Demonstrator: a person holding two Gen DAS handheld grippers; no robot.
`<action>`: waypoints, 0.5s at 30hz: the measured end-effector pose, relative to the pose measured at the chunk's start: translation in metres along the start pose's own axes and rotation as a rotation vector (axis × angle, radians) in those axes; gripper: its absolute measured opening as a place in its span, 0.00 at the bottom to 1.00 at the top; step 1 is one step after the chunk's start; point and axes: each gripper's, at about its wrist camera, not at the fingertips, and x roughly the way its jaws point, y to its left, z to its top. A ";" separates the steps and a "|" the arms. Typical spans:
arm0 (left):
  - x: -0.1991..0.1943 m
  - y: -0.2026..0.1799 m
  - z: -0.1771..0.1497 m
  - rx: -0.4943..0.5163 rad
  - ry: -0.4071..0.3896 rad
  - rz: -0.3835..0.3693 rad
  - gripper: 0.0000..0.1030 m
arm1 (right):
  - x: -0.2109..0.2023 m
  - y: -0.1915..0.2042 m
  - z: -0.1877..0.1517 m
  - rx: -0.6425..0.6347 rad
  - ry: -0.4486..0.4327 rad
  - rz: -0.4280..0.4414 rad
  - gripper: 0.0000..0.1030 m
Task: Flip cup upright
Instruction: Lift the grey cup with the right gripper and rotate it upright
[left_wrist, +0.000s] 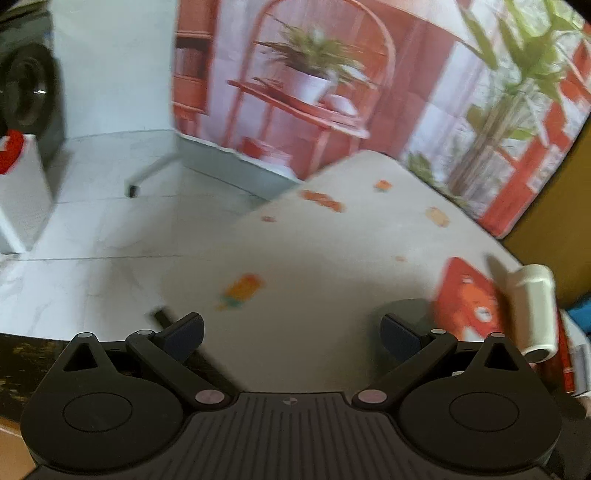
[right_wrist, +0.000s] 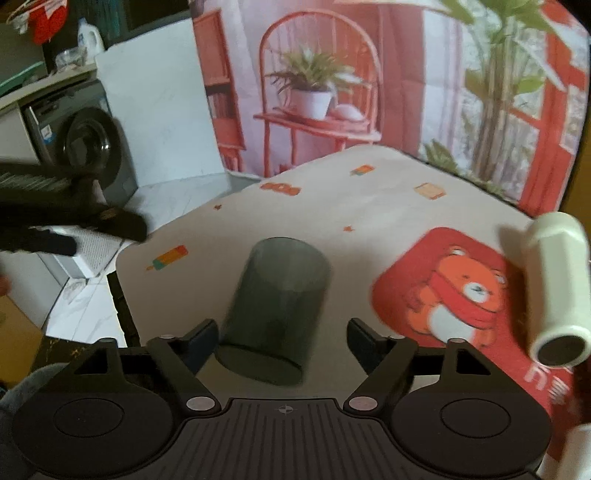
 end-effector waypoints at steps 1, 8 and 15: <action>0.005 -0.011 0.001 0.008 0.012 -0.019 0.99 | -0.009 -0.008 -0.004 0.020 -0.003 -0.004 0.73; 0.056 -0.060 0.008 0.072 0.140 -0.005 0.99 | -0.072 -0.063 -0.043 0.145 -0.036 -0.091 0.83; 0.083 -0.069 0.006 0.071 0.195 0.019 1.00 | -0.092 -0.104 -0.084 0.301 -0.026 -0.107 0.85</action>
